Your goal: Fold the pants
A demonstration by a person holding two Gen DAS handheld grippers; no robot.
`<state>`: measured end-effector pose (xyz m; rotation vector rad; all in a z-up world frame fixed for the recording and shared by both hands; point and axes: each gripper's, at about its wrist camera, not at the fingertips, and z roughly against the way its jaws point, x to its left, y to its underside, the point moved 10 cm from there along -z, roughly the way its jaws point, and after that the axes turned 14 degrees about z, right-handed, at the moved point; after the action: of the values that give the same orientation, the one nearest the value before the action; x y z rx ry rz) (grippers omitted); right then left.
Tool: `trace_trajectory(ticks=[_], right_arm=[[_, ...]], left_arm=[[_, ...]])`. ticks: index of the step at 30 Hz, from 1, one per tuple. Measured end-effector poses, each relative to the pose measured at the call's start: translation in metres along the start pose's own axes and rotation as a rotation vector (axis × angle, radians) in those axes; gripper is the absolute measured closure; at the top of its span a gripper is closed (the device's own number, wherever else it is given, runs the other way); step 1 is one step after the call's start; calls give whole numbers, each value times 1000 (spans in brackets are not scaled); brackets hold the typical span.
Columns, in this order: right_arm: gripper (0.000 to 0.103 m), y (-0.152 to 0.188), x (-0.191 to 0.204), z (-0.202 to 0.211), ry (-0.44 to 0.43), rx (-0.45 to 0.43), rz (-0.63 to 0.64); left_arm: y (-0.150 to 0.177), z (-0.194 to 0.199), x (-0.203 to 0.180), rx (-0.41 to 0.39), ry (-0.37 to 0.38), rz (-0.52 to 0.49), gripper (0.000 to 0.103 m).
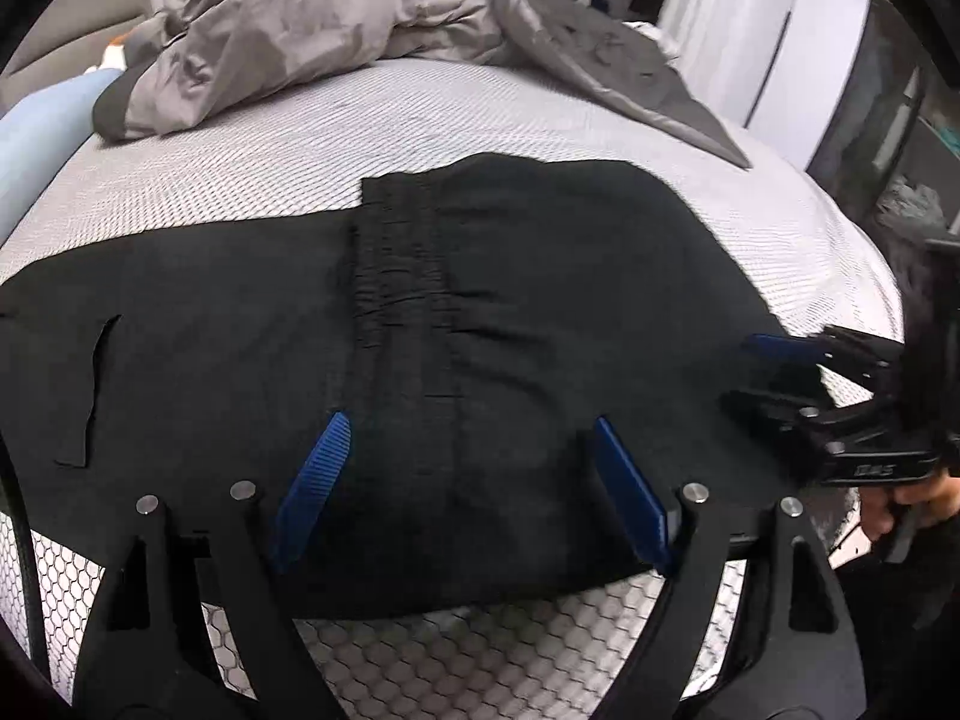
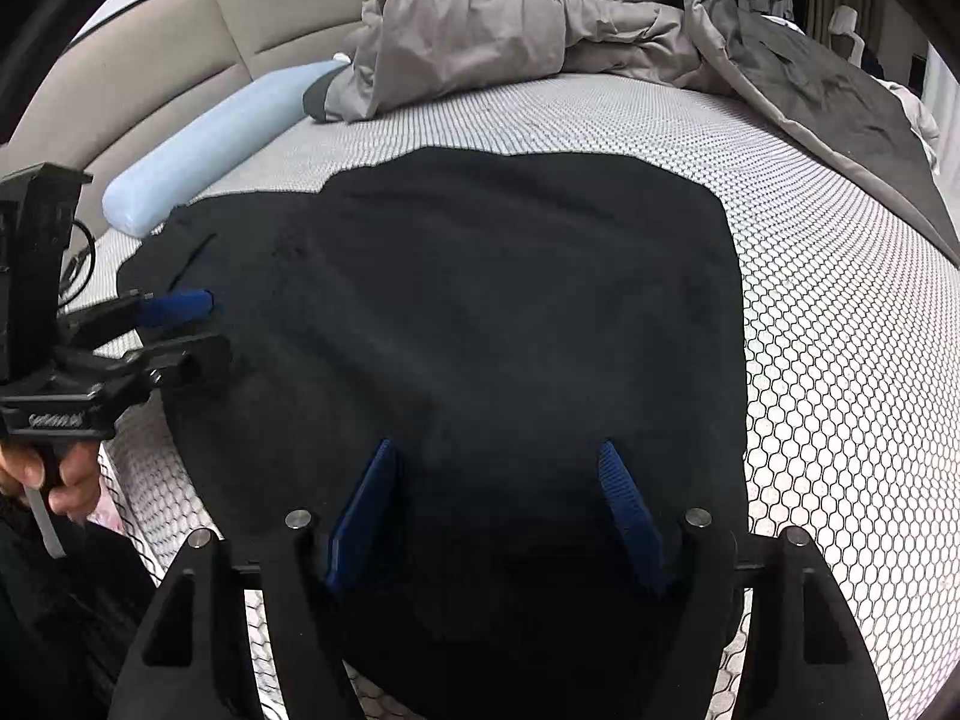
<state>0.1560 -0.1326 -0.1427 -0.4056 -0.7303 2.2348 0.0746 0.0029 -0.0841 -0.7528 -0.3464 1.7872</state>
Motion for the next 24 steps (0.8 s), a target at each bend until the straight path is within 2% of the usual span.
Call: trace_trajectory(ticks=[3,5,7,10,12,14,16,20,22,23,24], right_arm=[[30,-3,-6,9,-44,-41,-46],[26,-8,-9,23,-70,-106,-78],[12,-13,-14,37,-73,-167,-115],[10,-18,-21,55,-72,-242,-158],[8,-20,-25,59,-56,-254,-175],[4,-18,-29,63,-21,-262,-187],[3,-15,-31,67,7,-269,-189],[2,-6,-33,76,8,-300,-220],[1,-1,-33,82,6,-311,-225],[1,2,-33,85,9,-315,-228],[1,3,-33,87,8,-319,-229]], left_arm=[[-5,15,9,-35,42,49,22],[-13,33,18,-79,84,97,22],[-13,63,42,-145,106,208,20],[-6,90,78,-203,75,322,14],[0,103,100,-235,44,353,10],[3,114,127,-278,-7,393,1],[-1,117,157,-294,-24,466,1],[-6,114,223,-308,1,704,1],[-11,104,250,-298,41,816,1],[-12,98,267,-295,84,901,2],[-12,94,276,-291,103,938,2]])
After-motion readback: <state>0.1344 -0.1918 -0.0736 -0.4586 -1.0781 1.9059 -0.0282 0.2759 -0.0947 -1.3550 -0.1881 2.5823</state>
